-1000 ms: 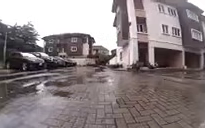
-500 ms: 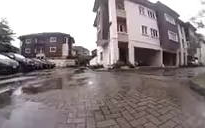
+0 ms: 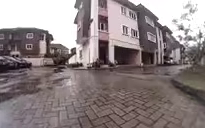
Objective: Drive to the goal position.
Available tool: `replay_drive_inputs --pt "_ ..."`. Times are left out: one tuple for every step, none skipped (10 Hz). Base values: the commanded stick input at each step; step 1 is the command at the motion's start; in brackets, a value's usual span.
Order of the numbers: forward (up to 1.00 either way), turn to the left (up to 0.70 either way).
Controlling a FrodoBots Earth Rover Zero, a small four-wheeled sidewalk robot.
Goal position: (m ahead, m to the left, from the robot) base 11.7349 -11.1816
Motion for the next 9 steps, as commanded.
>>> replay_drive_inputs --pt "0.70 0.00" --pt "0.70 0.00" --pt "0.70 0.00" --pt "0.70 -0.18" --pt "0.70 -0.32" --pt "0.70 -0.09" --pt "0.70 0.00" --pt "0.70 0.00" --pt "0.70 0.00"
